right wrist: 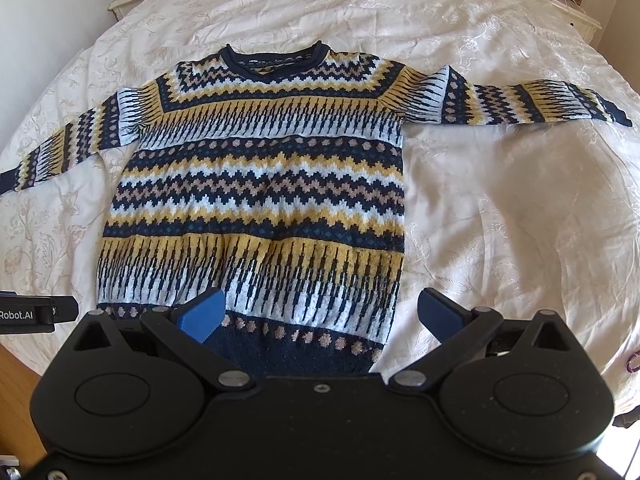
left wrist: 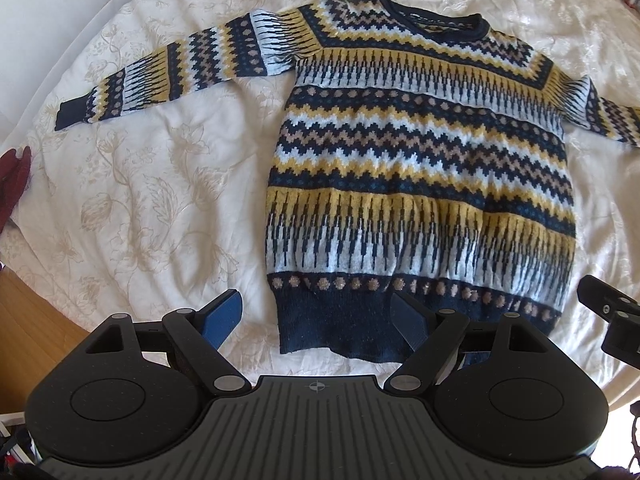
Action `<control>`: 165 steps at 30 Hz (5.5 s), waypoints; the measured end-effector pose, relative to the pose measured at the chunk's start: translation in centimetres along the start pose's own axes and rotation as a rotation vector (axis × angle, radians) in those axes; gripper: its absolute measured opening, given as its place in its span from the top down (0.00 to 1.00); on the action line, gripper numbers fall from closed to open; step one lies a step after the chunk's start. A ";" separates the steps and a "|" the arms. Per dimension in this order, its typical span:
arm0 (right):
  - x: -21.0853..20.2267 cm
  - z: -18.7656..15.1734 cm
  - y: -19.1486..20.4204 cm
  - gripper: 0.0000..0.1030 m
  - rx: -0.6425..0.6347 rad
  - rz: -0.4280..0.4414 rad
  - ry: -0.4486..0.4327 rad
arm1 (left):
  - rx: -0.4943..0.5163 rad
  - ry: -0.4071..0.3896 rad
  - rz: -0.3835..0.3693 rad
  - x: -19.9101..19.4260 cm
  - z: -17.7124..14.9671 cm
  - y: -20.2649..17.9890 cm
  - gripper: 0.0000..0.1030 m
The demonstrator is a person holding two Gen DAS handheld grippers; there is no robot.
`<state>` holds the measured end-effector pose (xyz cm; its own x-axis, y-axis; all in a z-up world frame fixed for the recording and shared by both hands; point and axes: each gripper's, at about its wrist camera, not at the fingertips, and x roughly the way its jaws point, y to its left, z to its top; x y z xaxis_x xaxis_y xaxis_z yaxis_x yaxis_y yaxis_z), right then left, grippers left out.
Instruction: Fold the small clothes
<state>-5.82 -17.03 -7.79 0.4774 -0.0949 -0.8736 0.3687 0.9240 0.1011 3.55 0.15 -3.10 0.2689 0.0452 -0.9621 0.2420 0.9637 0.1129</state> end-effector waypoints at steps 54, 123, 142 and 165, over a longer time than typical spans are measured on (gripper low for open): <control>10.4 20.2 -43.4 0.20 0.595 -0.268 -0.021 | -0.003 -0.004 -0.031 3.6 14.7 -13.0 0.23; 15.0 16.5 7.4 0.62 -0.064 0.222 -0.132 | 0.062 -0.086 -0.093 12.5 19.2 7.2 0.23; 14.4 15.4 -8.4 0.46 0.187 -0.001 -0.152 | 0.044 -0.034 -0.062 17.0 22.1 1.5 0.24; 16.2 16.8 -10.4 0.46 0.225 0.006 -0.173 | -0.026 0.018 -0.171 20.8 23.2 2.1 0.37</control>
<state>11.45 -34.40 -15.00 0.6019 -0.1695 -0.7804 0.5241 0.8211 0.2259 31.22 -3.01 -17.09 0.2089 -0.1152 -0.9711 0.2587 0.9642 -0.0587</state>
